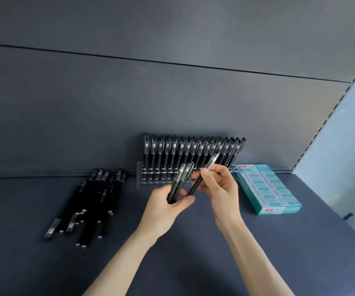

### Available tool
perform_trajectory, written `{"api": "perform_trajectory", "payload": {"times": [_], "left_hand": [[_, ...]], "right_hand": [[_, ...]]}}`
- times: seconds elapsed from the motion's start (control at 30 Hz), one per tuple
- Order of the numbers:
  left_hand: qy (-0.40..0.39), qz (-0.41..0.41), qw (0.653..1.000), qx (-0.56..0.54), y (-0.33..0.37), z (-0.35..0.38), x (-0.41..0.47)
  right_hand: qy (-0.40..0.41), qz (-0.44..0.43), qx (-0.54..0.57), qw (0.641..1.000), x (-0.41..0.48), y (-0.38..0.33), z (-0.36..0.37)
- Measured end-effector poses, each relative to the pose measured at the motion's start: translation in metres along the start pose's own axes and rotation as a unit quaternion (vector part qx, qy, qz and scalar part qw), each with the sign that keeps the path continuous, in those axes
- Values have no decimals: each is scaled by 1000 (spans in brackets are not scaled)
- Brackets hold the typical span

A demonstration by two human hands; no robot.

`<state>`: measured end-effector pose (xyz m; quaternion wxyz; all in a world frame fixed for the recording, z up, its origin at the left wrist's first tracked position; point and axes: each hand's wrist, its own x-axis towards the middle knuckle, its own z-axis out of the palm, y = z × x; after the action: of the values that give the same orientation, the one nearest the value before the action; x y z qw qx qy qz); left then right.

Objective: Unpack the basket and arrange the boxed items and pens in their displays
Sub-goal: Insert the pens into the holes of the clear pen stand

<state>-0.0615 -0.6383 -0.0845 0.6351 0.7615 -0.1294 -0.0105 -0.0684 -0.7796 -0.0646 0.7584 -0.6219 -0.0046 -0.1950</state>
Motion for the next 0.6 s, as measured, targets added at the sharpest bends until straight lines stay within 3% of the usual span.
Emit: {"api": "perform_trajectory", "payload": {"times": [0.33, 0.6], "left_hand": [[25, -69, 997, -13, -4, 111, 16], [139, -56, 987, -65, -9, 125, 38]], "right_hand": [[-68, 2, -32, 997, 43, -13, -119], [72, -141, -170, 973, 91, -26, -141]]}}
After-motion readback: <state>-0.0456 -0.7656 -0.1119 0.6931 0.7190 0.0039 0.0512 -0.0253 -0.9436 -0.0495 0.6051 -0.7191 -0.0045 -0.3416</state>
